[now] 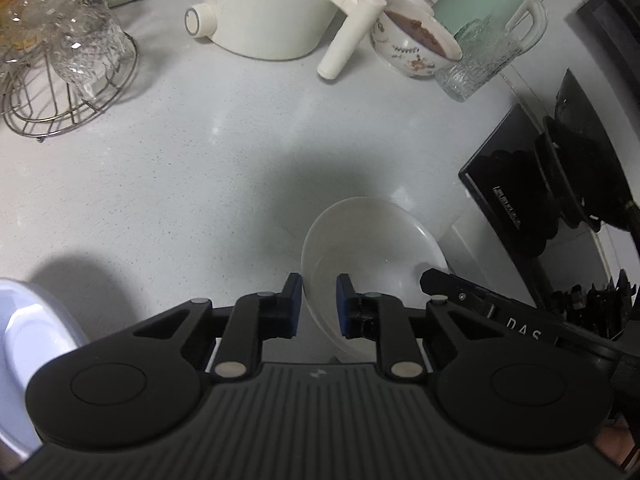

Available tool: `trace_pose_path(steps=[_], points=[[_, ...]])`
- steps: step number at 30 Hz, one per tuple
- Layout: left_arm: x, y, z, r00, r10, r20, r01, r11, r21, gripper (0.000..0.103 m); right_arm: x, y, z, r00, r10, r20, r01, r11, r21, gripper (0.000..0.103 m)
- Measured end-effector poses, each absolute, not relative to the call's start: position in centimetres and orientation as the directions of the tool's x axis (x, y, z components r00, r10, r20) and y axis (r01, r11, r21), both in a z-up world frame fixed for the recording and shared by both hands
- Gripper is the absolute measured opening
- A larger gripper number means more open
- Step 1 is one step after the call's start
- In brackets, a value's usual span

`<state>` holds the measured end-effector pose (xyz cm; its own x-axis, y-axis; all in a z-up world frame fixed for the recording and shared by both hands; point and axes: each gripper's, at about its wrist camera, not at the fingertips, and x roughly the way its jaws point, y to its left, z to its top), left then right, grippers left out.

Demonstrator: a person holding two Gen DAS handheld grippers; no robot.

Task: Organize plates and bowls
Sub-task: 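Close both grippers on the rim of the white bowl, then lift the white bowl with both grippers and carry it toward the blue bowls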

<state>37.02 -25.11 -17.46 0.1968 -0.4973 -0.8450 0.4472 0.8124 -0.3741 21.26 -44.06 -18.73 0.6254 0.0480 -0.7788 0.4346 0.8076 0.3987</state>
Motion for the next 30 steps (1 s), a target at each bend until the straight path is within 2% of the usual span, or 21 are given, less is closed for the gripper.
trace_pose_path(steps=[13,30], points=[[33.6,-22.0,-12.0,0.261,-0.503,-0.824,0.425,0.826,-0.37,0.022,19.0,-42.3,-14.7,0.669,0.101,-0.736,0.351,0.83,0.433,0.016],[29.4,-17.7,-8.6,0.333,-0.521,-0.786,0.406,0.831,-0.38,0.022,16.3,-39.7,-11.0,0.726,0.129,-0.675,0.265,0.854,0.448,0.016]])
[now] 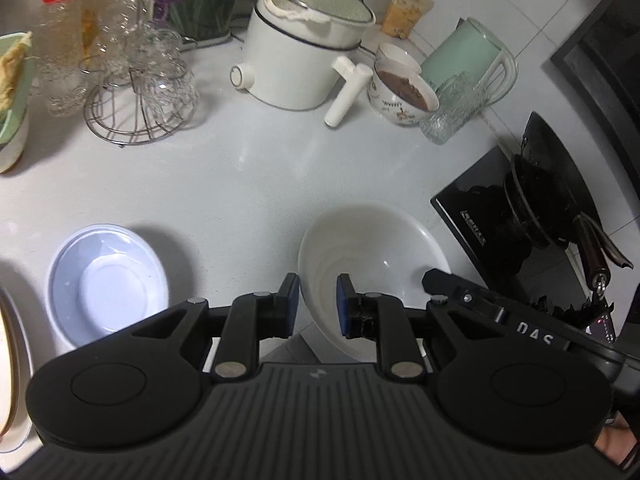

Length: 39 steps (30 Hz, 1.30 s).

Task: Organize plates and bowls
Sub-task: 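Lift the white bowl with both grippers and carry it toward the blue bowls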

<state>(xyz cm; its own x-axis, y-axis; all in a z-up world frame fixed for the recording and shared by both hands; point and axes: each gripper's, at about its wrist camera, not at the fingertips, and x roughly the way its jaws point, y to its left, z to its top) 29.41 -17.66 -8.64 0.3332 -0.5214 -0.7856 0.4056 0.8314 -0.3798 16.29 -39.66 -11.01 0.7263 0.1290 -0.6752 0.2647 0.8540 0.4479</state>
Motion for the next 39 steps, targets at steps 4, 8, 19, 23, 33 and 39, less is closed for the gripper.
trace_pose_path(steps=[4,8,19,23,33,39], points=[[28.8,-15.9,-7.9,0.362,-0.531,-0.766,0.386,0.833,-0.395,0.022,16.3,-38.7,-10.6,0.724,0.158,-0.671,0.237,0.857,0.457,0.016],[28.0,-14.2,-7.5,0.385,-0.532,-0.754,0.366,0.838,-0.405,0.022,16.3,-37.8,-10.3,0.722,0.192,-0.665,0.205,0.858,0.471,0.016],[25.9,-10.6,-7.4,0.454,-0.511,-0.73,0.3,0.859,-0.414,0.022,16.3,-35.4,-9.8,0.712,0.268,-0.649,0.118,0.865,0.488,0.016],[24.3,-9.4,-7.9,0.463,-0.494,-0.736,0.275,0.869,-0.411,0.022,15.7,-34.6,-9.9,0.702,0.288,-0.651,0.105,0.863,0.494,0.016],[22.3,-6.5,-9.1,0.492,-0.448,-0.747,0.217,0.894,-0.393,0.022,15.3,-32.2,-10.7,0.681,0.341,-0.648,0.06,0.856,0.514,0.016],[23.5,-5.6,-9.6,0.519,-0.412,-0.749,0.203,0.911,-0.36,0.022,17.2,-31.3,-11.1,0.66,0.372,-0.653,0.015,0.862,0.507,0.016]])
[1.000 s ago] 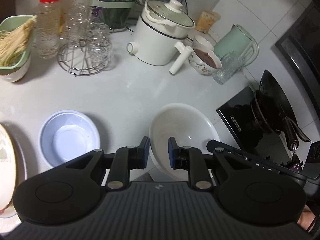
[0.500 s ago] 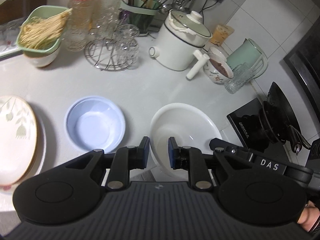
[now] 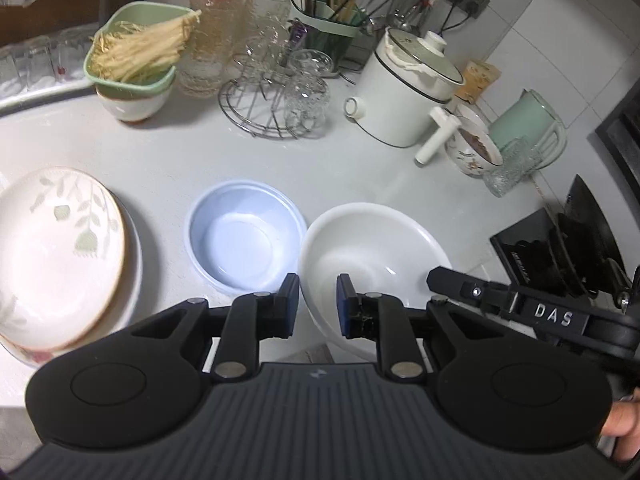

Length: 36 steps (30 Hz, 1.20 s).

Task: Organize plates and bowls
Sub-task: 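Lift the white bowl with both grippers and carry it toward the blue bowls, then lower the white bowl into the nested pale blue bowls with both grippers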

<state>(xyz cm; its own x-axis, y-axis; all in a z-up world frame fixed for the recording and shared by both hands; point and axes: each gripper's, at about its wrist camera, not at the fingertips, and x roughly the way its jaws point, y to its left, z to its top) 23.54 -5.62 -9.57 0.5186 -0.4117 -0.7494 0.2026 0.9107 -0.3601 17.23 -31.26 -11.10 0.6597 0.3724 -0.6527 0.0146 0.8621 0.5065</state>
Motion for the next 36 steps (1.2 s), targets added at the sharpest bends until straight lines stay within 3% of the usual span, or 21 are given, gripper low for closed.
trace_pose_path(steps=[9,18,28,30,32,34,36], points=[[27.8,-3.1,-10.7,0.559,-0.342,-0.755,0.134,0.936,-0.325,0.022,22.6,-28.2,-11.5,0.629,0.423,-0.653,-0.089,0.873,0.479,0.016],[30.2,-1.9,-13.2,0.584,-0.246,-0.774,0.077,0.965,-0.249,0.022,26.1,-24.6,-14.6,0.563,0.403,-0.721,-0.145,0.908,0.394,0.017],[31.4,-0.7,-15.5,0.525,-0.255,-0.812,0.038,0.96,-0.277,0.023,27.1,-23.4,-16.8,0.532,0.39,-0.751,-0.149,0.917,0.371,0.018],[31.4,-0.4,-15.6,0.516,-0.268,-0.813,0.035,0.955,-0.293,0.028,27.2,-23.7,-16.7,0.545,0.373,-0.751,-0.128,0.922,0.365,0.018],[31.5,-0.1,-15.7,0.519,-0.27,-0.811,0.023,0.953,-0.302,0.048,27.4,-24.4,-16.6,0.557,0.373,-0.742,-0.106,0.918,0.382,0.024],[31.4,0.1,-15.7,0.532,-0.262,-0.806,0.014,0.954,-0.3,0.05,27.6,-25.0,-16.9,0.564,0.371,-0.737,-0.072,0.912,0.404,0.036],[31.4,0.2,-15.9,0.523,-0.26,-0.812,0.01,0.954,-0.299,0.05,28.0,-25.3,-17.5,0.552,0.368,-0.748,-0.047,0.91,0.413,0.037]])
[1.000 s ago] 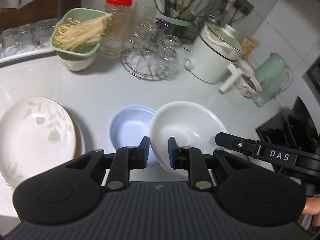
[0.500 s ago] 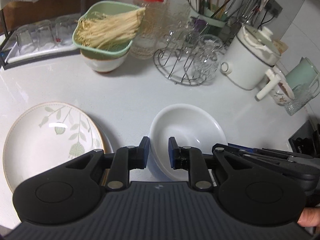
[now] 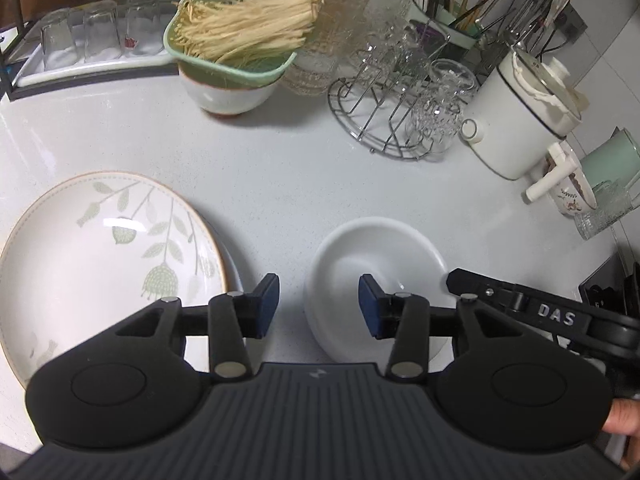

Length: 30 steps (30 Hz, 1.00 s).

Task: Organize plates and bowls
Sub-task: 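Lower the white bowl into the nested pale blue bowls with both grippers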

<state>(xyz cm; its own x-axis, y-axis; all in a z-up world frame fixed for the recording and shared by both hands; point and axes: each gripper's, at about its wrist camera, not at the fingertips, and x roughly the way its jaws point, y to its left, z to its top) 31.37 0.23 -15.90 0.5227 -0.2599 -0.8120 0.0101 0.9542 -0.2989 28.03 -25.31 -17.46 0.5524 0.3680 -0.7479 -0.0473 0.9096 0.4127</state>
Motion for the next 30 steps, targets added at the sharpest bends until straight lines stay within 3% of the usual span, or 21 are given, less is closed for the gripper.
trace_pose_path(steps=[5,12,15,19,30], points=[[31.1,1.0,-16.0,0.52,-0.265,-0.812,-0.002,0.95,-0.311,0.05,29.2,-25.5,-20.0,0.482,0.442,-0.757,0.044,0.85,0.524,0.037],[30.9,1.3,-16.6,0.498,-0.267,-0.825,0.004,0.952,-0.306,0.05,29.3,-25.3,-22.2,0.458,0.447,-0.769,0.158,0.81,0.565,0.035],[30.9,1.2,-16.8,0.479,-0.282,-0.831,0.02,0.95,-0.311,0.051,29.1,-25.6,-23.2,0.446,0.471,-0.761,0.217,0.767,0.603,0.027],[31.3,0.5,-16.7,0.472,-0.296,-0.831,0.048,0.949,-0.312,0.057,29.1,-25.7,-23.2,0.458,0.454,-0.764,0.233,0.768,0.597,0.025],[32.6,-3.4,-18.0,0.43,-0.331,-0.84,0.119,0.943,-0.311,0.057,28.0,-27.9,-22.9,0.474,0.406,-0.782,0.278,0.773,0.57,0.021]])
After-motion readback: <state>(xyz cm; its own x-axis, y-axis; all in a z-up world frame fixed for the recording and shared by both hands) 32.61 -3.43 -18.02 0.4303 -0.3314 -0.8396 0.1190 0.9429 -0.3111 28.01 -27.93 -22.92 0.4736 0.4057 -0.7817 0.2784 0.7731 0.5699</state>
